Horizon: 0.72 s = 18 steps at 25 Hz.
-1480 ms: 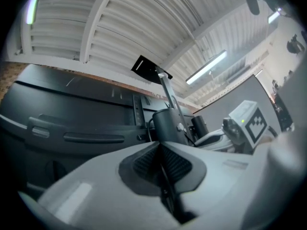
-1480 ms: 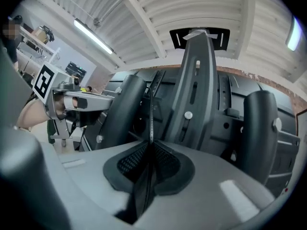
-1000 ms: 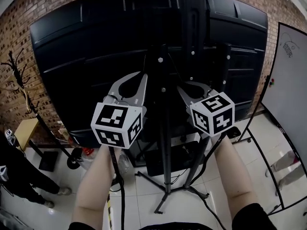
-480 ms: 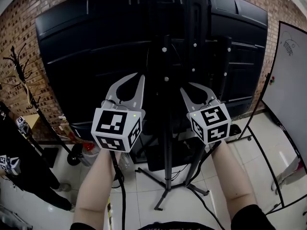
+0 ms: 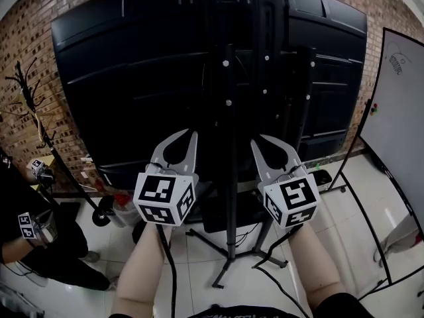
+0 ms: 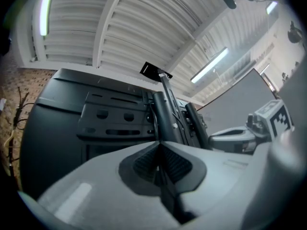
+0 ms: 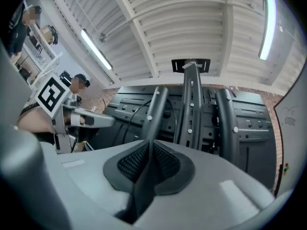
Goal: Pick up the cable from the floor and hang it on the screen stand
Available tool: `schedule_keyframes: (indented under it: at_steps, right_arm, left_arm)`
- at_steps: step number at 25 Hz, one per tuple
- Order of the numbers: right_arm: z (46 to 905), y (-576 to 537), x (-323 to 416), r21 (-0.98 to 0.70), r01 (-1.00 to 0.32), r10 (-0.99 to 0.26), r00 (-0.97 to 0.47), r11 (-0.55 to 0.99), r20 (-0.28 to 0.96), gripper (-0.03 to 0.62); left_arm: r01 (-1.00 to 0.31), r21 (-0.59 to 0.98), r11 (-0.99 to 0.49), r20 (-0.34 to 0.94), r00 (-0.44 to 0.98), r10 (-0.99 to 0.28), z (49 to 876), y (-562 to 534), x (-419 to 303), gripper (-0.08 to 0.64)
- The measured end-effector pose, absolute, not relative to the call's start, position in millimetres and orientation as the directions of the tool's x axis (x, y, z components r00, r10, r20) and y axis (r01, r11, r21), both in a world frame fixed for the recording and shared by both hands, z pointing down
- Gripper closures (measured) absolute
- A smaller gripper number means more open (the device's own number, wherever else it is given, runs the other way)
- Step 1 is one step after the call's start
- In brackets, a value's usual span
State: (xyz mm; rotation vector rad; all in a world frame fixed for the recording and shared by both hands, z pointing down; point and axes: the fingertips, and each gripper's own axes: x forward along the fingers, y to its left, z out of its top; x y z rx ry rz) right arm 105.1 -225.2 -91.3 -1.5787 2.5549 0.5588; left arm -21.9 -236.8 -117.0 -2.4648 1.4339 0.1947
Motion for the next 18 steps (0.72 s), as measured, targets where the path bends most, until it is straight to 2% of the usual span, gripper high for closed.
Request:
schedule_keyframes:
  at_steps: [9,18]
  right_arm:
    - [-70.9,-193.6,94.5,0.183,-0.897,-0.841,-0.440,0.402,-0.314,0.584]
    - [-42.7,-188.0,87.1,0.143,-0.887,-0.848,-0.462,0.439,-0.261,0.584]
  left_arm:
    - [-0.882,-0.022,-0.472,-0.199,0.466,-0.862,-58.6,-229.6,-44.0,0.555]
    - [-0.875,0.023,-0.483,-0.154,0.474,-0.867,-22.6,-215.8,-36.7,0.555]
